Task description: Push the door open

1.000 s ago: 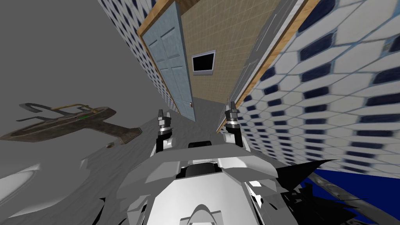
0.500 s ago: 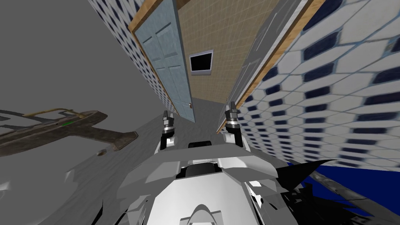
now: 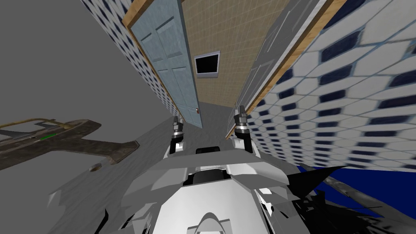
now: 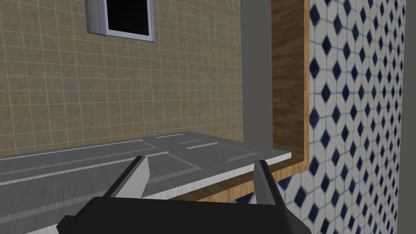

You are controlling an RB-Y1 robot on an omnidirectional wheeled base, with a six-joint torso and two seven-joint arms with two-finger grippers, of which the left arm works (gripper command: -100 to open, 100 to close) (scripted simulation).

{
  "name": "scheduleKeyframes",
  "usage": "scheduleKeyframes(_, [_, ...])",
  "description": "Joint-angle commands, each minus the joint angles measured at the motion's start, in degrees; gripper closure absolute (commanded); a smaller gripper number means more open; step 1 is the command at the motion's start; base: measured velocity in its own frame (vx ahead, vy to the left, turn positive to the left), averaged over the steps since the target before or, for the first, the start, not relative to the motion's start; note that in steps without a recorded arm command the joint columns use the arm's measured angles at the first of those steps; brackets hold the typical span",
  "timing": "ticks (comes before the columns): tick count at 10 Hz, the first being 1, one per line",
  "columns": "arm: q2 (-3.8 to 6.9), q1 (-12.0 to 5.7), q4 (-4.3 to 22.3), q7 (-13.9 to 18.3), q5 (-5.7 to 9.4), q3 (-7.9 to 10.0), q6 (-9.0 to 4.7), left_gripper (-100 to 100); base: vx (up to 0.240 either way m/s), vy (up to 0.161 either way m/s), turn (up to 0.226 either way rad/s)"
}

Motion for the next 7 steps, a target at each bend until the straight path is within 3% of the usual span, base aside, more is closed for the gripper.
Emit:
scheduleKeyframes(1, [0.09,-0.92,2.41,0.20,-0.05,-0.19,-0.69,-100,0.054,0.050,-0.056])
scheduleKeyframes(7, [0.44,-4.88,12.40,1.24,-0.28,-1.25,-2.50,-100,0.077,0.073,-0.102])
